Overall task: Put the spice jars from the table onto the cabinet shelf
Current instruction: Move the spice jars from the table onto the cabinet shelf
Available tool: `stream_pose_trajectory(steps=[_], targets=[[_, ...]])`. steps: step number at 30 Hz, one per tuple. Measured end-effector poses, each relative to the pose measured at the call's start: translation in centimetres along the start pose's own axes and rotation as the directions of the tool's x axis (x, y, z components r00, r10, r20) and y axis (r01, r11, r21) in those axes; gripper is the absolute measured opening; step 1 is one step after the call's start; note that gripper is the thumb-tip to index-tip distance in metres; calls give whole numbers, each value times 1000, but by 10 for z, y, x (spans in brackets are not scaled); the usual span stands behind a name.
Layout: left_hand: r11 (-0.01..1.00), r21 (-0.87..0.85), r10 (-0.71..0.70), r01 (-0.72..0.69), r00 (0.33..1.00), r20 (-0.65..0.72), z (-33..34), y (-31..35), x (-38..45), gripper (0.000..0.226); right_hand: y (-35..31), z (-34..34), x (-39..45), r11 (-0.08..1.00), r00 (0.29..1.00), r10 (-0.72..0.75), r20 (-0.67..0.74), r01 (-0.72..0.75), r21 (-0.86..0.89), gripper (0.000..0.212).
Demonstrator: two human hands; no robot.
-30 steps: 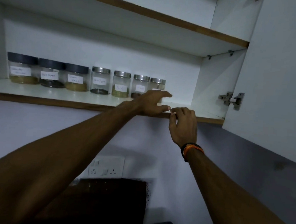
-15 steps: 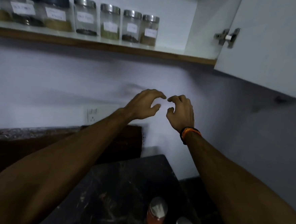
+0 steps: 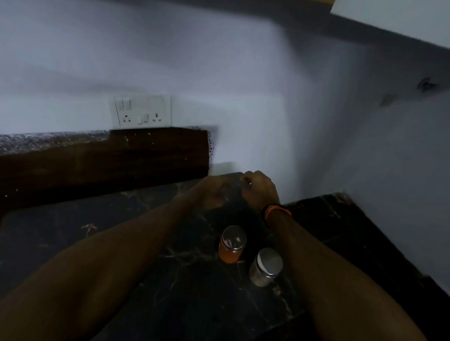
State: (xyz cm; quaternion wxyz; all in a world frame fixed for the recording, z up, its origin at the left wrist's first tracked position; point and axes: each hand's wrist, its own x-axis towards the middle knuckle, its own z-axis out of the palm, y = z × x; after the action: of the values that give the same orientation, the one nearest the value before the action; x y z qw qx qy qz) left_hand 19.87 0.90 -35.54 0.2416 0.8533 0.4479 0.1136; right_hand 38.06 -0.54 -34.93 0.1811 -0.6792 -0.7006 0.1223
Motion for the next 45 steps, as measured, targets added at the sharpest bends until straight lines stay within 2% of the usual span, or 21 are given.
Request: stream_pose_trajectory(steps=[3, 5, 8, 14, 17, 19, 24, 29, 33, 37, 40, 43, 45], targets=[[998, -22, -58, 59, 998, 39, 30, -5, -11, 49, 15, 23, -17, 1000, 996, 23, 89, -23, 1, 19], [996, -19, -89, 91, 993, 74, 45, -7, -16, 50, 24, 36, -25, 998, 986, 41, 164, -48, 39, 22], [994, -24, -106, 110, 988, 114, 64, -9, -22, 44, 37, 55, -36, 993, 965, 92, 244, -108, 54, 40], [981, 26, -195, 194, 955, 223, 91, -6, -30, 34, 51, 96, -50, 984, 920, 179, 349, -165, -70, 56], [973, 58, -231, 224, 934, 273, 102, -10, -34, 38, 53, 109, -57, 980, 900, 195, 390, -159, -123, 80], [966, 32, -256, 258, 924, 284, 106, -13, -38, 39, 54, 115, -59, 978, 887, 203, 415, -160, -137, 95], [935, -53, -324, 352, 904, 280, 115, -21, -43, 38, 54, 128, -58, 970, 863, 237, 446, -187, -153, 108], [875, -180, -406, 450, 883, 236, 119, -25, -48, 39, 59, 136, -56, 976, 885, 204, 419, -149, -161, 99], [804, -302, -491, 513, 858, 149, 122, -30, -56, 37, 59, 128, -52, 989, 902, 146, 407, -147, -30, 82], [701, -497, -555, 511, 829, 70, 117, -35, -65, 30, 51, 116, -43, 989, 911, -20, 413, -43, 144, 72], [570, -677, -619, 466, 785, 19, 110, -39, -71, 26, 38, 98, -32, 900, 895, -69, 441, -136, 415, 74], [312, -863, -702, 397, 709, 72, 100, -38, -81, 25, 22, 76, -22, 725, 849, -164, 502, -241, 645, 75], [50, -938, -657, 344, 719, 228, 92, -37, -87, 34, 11, 66, -18, 609, 837, -211, 504, -290, 738, 76]])
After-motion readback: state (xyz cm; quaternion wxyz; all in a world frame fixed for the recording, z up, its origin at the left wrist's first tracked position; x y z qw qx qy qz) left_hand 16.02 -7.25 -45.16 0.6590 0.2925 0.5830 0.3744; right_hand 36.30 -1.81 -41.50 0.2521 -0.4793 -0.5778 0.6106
